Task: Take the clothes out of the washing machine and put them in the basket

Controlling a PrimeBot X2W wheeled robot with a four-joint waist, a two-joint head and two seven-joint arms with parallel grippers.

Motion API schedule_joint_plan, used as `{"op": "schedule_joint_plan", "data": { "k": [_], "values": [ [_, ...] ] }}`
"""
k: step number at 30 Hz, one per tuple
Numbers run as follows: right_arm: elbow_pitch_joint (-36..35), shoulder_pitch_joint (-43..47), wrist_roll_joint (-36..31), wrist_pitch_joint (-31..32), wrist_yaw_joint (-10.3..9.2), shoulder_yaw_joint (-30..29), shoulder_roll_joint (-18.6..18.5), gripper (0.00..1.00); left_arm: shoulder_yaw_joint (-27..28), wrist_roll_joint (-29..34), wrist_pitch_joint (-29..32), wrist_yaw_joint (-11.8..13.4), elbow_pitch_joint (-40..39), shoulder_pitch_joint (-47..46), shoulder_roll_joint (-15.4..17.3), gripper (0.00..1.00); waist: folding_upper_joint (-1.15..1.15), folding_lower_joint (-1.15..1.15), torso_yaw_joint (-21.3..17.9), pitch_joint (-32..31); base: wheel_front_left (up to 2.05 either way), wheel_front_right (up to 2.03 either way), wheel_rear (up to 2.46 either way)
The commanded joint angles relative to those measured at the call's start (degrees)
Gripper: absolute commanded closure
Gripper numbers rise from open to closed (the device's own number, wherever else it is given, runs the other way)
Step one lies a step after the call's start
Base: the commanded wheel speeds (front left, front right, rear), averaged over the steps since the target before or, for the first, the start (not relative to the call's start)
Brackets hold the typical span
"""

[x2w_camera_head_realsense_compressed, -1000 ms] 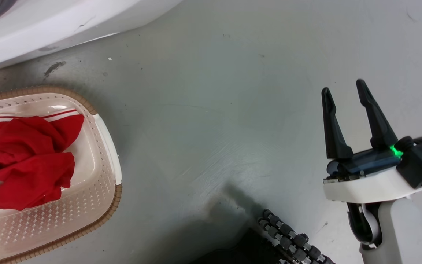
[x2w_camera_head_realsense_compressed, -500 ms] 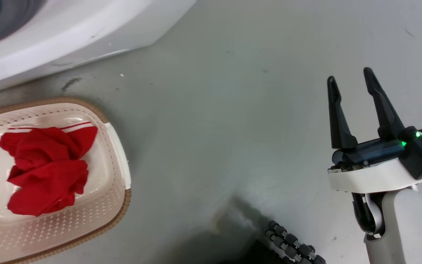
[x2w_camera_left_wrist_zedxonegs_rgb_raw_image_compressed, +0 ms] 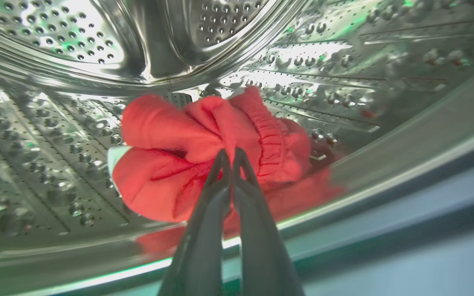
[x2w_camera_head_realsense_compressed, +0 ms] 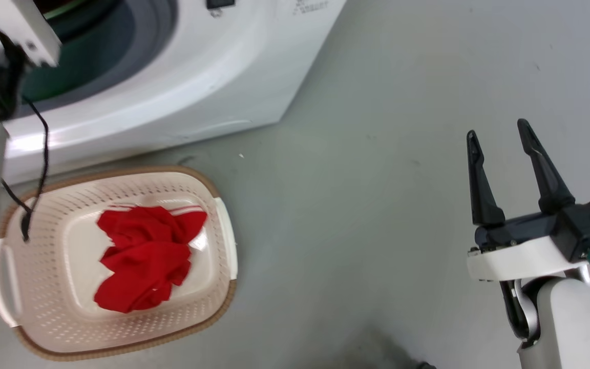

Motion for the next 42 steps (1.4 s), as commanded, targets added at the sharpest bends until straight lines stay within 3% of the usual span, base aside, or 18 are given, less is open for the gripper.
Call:
{"op": "schedule_joint_plan", "data": {
  "k": [1,8,15,26,32,37,42],
  "values": [
    [0.4,1.33,-0.79,-0.11,-0.06,-0.33,0.04,0.0,-0.7,-0.5,-1.81,-0.06,-0.76,2.48,-0.57,1.0,0.0,0.0,3.78,-5.1,0.0,0.0,0.0],
    [1.79,3.79,-2.92,-0.11,-0.06,-1.15,0.04,0.0,-2.26,-2.46,-10.21,-0.07,-4.46,11.42,-1.97,1.0,0.0,0.0,7.25,-11.84,0.0,0.0,0.0],
    [2.52,5.25,-3.67,-0.11,-0.06,-1.88,0.04,0.0,-2.35,-0.64,-13.54,0.47,-9.75,17.7,-1.67,1.0,0.0,0.0,9.62,-16.25,0.0,0.0,0.0],
    [3.76,7.84,-3.76,-0.11,-0.06,-2.56,0.05,0.0,5.14,4.67,-13.92,7.69,-37.25,34.48,-0.87,1.0,0.0,0.0,12.66,-22.55,0.0,0.0,0.0],
    [4.09,8.81,-3.77,-0.11,-0.06,-2.76,0.06,0.0,6.52,5.76,-13.46,11.66,-51.59,43.26,0.8,1.0,0.0,0.0,13.67,-24.42,0.0,0.0,0.0],
    [4.09,9.15,-3.57,-0.11,-0.06,-2.86,0.06,0.0,5.41,6.15,-10.16,14.48,-59.09,49.76,2.8,1.0,0.0,0.0,14.05,-24.69,0.0,0.0,0.0],
    [3.82,8.6,-3.35,-0.11,-0.06,-2.59,0.06,0.0,3.61,4.29,-8.16,15.41,-60.07,55.5,2.66,1.0,0.0,0.0,14.0,-23.68,0.0,0.0,0.0]
  ]
}}
